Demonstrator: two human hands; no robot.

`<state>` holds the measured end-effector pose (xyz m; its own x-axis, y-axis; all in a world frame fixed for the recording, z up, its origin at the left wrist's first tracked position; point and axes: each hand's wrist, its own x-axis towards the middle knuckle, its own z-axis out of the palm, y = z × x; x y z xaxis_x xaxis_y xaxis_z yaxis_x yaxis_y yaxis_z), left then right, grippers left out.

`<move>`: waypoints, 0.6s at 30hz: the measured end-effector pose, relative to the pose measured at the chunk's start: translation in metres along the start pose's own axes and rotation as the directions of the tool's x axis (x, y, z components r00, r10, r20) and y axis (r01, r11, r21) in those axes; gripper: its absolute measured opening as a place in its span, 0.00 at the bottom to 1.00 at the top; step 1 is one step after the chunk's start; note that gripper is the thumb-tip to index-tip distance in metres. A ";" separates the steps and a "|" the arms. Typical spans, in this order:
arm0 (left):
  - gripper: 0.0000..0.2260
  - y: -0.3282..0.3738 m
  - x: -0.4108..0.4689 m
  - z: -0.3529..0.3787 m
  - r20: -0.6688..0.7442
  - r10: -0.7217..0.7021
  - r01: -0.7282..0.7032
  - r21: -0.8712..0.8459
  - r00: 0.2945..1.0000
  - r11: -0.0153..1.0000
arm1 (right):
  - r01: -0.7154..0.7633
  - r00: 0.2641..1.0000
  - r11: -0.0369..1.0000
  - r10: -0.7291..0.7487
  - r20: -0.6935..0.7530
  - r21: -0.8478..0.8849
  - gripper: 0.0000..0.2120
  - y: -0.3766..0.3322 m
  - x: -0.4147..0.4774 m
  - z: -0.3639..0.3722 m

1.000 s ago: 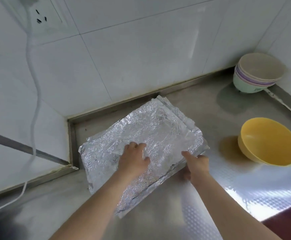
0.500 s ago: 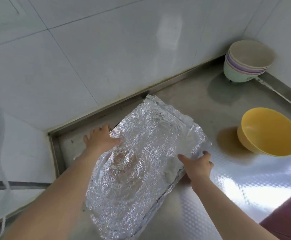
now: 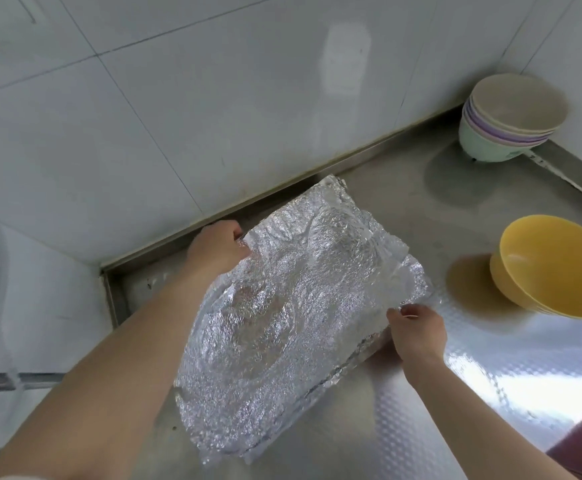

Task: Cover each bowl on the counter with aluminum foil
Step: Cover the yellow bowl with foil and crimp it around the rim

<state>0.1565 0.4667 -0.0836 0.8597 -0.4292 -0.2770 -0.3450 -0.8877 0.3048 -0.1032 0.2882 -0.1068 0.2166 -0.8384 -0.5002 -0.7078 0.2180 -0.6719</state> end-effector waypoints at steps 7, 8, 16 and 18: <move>0.18 0.039 -0.058 0.014 -0.093 0.178 -0.179 -0.004 0.980 0.984 | -0.017 0.997 0.998 0.012 0.072 0.059 0.07 -0.006 -0.008 -0.007; 0.17 0.044 -0.077 0.027 -0.005 0.224 -0.224 -0.030 0.975 0.974 | -0.007 0.997 0.998 0.003 0.081 0.058 0.09 -0.006 -0.009 -0.009; 0.25 0.066 -0.157 0.110 0.077 0.387 -0.394 0.121 0.919 0.911 | 0.021 0.993 0.989 -0.038 0.114 0.144 0.19 -0.014 -0.012 -0.021; 0.20 0.069 -0.161 0.115 0.017 0.403 -0.403 0.096 0.915 0.910 | 0.037 0.991 0.983 -0.059 0.121 0.182 0.20 -0.016 -0.015 -0.023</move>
<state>-0.0488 0.4555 -0.1225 0.6411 -0.7533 -0.1466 -0.6963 -0.6513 0.3018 -0.1108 0.2858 -0.0755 0.3381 -0.7831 -0.5219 -0.5648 0.2748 -0.7781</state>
